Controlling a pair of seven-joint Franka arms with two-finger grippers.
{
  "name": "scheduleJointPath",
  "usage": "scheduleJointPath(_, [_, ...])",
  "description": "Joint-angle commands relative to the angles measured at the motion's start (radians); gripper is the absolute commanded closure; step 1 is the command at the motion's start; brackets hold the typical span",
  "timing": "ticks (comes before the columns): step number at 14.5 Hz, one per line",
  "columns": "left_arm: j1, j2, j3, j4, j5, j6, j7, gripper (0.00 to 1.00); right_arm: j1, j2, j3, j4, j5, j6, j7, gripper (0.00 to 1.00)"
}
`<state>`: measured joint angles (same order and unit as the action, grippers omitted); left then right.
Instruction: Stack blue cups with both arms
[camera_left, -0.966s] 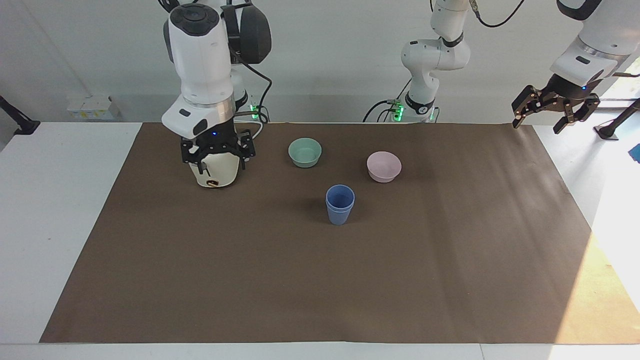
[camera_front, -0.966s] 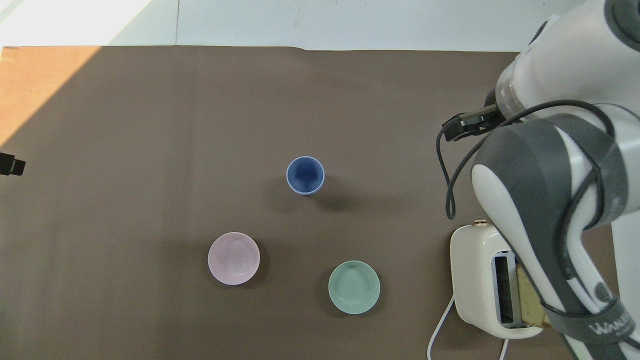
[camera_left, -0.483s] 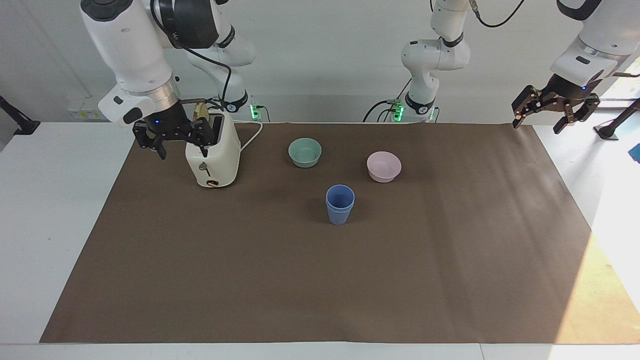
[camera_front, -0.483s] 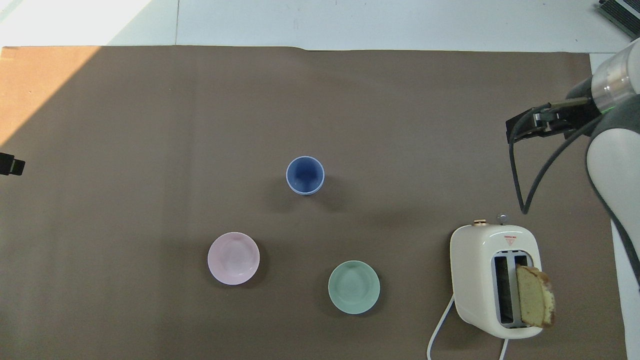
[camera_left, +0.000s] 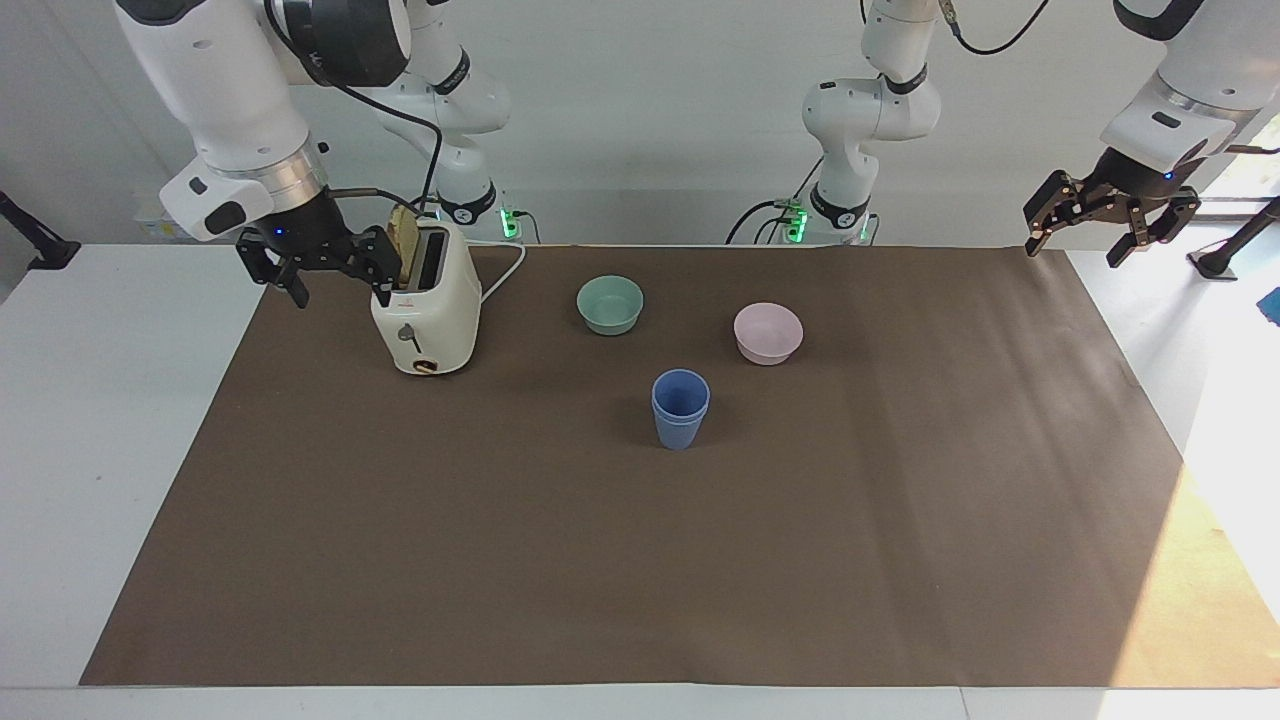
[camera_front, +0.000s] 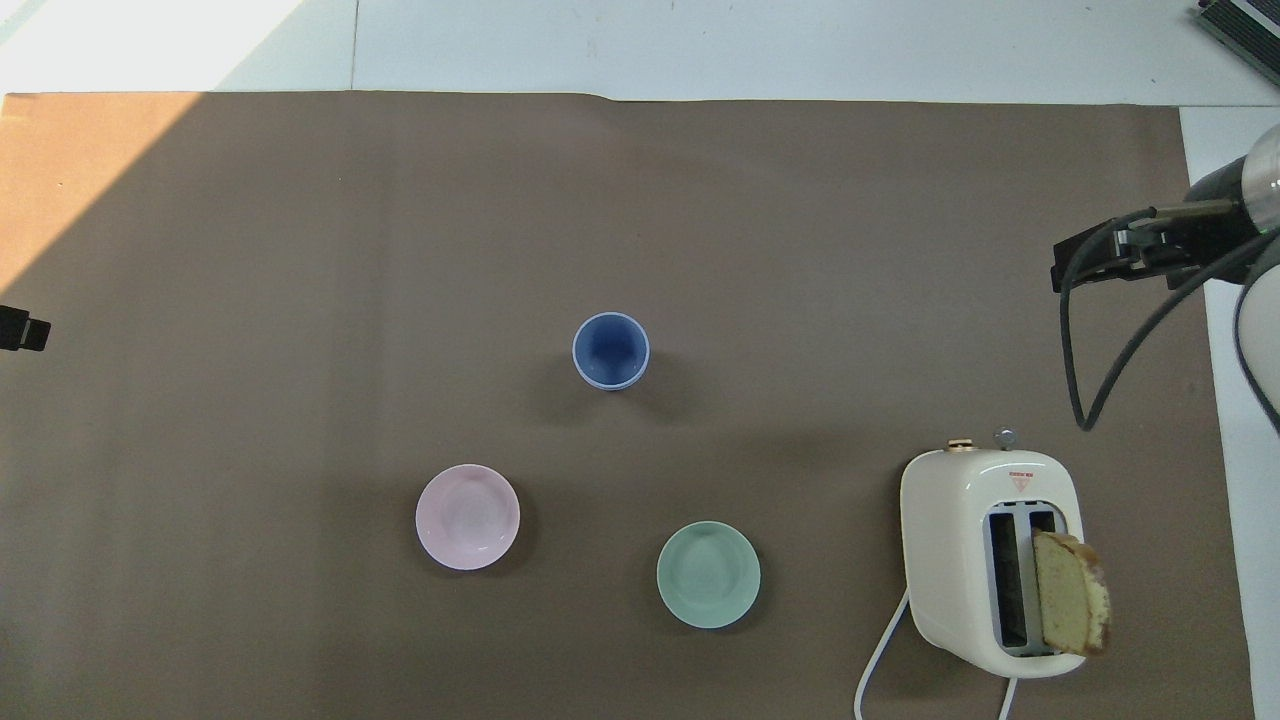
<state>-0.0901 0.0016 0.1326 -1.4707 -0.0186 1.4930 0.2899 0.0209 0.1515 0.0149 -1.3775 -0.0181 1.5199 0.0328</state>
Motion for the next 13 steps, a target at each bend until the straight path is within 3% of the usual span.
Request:
scheduleJointPath(1, [0.012,-0.009,-0.011,-0.003,0.008,-0.008,-0.005,0.0,-0.019,-0.049,0.005,-0.077,0.023,0.045,0.012,0.0])
scheduleJointPath(9, [0.004,-0.008,-0.01,-0.003,0.006,0.006,-0.011,0.0,-0.035,-0.064,0.008,-0.109,0.026,0.072,0.012,0.0])
scheduleJointPath(13, [-0.006,-0.014,-0.011,-0.034,0.006,0.009,-0.123,0.0,-0.035,-0.063,0.008,-0.109,0.027,0.071,0.013,0.0])
